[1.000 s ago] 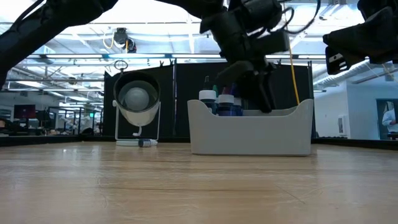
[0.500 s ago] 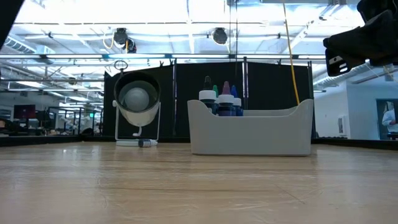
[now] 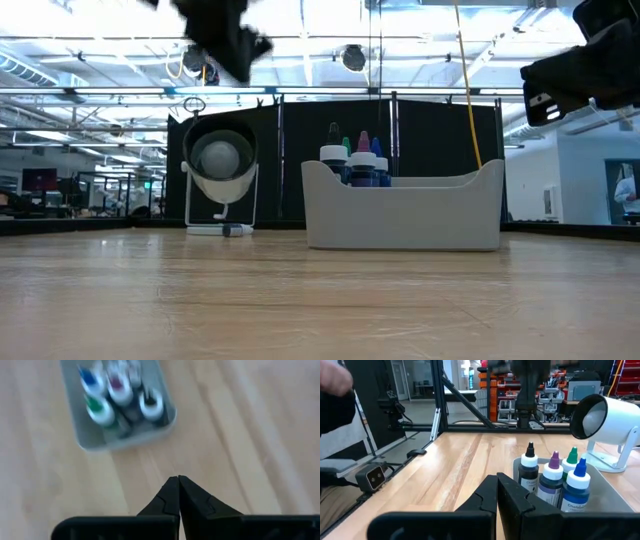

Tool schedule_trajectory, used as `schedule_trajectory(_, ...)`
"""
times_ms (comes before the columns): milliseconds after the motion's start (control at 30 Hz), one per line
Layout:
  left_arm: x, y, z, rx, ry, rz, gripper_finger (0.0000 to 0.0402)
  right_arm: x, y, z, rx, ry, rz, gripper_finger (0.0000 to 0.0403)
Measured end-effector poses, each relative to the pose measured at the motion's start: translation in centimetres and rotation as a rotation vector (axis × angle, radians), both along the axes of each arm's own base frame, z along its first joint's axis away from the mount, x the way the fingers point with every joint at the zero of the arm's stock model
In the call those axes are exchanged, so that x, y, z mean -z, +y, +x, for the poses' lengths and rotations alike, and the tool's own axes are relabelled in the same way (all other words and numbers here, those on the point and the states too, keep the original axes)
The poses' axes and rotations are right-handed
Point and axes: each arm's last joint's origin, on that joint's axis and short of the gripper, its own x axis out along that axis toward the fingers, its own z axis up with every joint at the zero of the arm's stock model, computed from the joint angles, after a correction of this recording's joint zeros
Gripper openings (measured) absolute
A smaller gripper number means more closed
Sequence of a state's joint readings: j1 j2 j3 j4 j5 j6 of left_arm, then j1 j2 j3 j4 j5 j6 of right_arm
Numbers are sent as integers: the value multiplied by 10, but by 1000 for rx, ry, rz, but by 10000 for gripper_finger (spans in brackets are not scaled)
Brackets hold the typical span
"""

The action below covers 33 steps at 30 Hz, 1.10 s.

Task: Pick & Place food coloring
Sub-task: Adjust the white bin

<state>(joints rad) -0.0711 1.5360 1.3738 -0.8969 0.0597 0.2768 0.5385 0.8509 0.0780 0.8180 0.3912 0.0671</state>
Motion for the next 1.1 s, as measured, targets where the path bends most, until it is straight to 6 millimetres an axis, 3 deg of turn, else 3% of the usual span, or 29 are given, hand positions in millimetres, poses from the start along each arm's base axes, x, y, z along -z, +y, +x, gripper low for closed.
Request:
schedule_trajectory(200, 75, -2, -11, -39, 67, -21, 4, 1, 0, 0, 1, 8, 14, 2)
schedule_trajectory(333, 106, -6, -20, -45, 59, 59, 4, 1, 0, 0, 1, 11, 13, 2)
schedule_trajectory(467, 109, -1, -22, -91, 51, 253, 4, 1, 0, 0, 1, 12, 12, 2)
schedule_trajectory(667, 94, 14, -10, -136, -20, 402, 33, 1, -1, 1, 13, 9, -7, 2)
schedule_trajectory(900, 126, 41, 6, -109, 84, 507, 29, 1, -4, 2, 33, 9, -6, 2)
schedule_trajectory(1100, 157, 50, 21, -85, 153, 762, 4, 1, -4, 2, 29, 10, -9, 2)
